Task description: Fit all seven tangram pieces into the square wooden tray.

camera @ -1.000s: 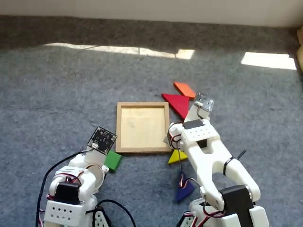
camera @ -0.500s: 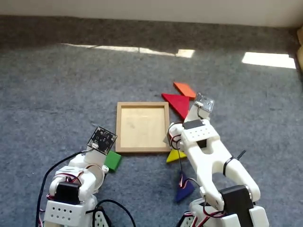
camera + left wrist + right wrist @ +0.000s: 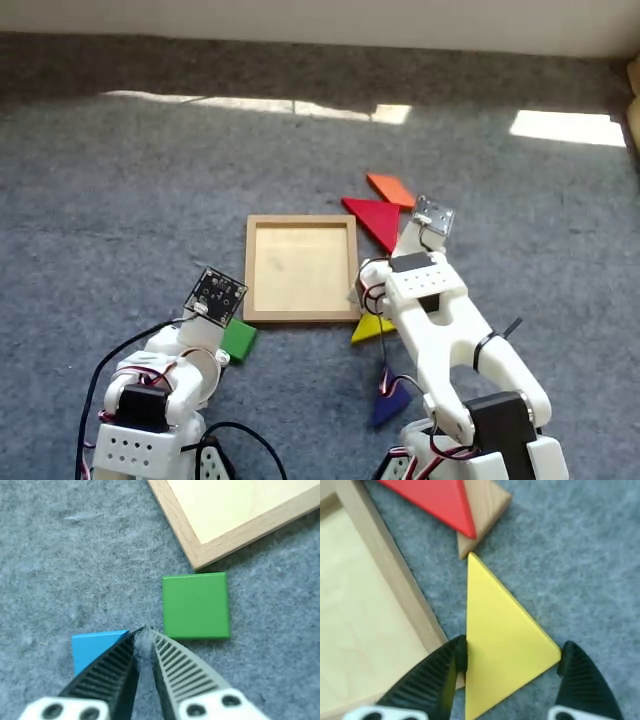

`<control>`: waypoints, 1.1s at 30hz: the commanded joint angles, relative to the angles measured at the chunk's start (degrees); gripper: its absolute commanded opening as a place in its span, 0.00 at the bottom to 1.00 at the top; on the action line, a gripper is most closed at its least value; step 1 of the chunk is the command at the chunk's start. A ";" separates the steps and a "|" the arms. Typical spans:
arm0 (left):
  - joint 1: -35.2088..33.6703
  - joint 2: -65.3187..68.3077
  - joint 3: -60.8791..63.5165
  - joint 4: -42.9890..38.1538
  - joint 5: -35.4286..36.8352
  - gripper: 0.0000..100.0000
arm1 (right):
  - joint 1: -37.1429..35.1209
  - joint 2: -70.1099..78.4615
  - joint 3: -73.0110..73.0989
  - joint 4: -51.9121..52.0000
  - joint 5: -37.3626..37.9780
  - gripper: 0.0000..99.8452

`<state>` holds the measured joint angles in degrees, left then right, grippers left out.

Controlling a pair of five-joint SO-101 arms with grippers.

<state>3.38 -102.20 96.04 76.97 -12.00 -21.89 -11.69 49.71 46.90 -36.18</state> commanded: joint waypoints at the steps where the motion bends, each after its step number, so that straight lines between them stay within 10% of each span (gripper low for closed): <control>1: 0.57 -1.98 1.01 0.35 -0.53 0.01 | 0.75 -1.10 -2.07 3.47 0.97 0.24; 33: 0.57 -1.98 1.01 0.35 -0.53 0.01 | -12.26 -1.71 -27.12 18.59 9.49 0.25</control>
<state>3.38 -102.20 96.04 76.97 -12.00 -33.85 -12.92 26.42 61.93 -27.21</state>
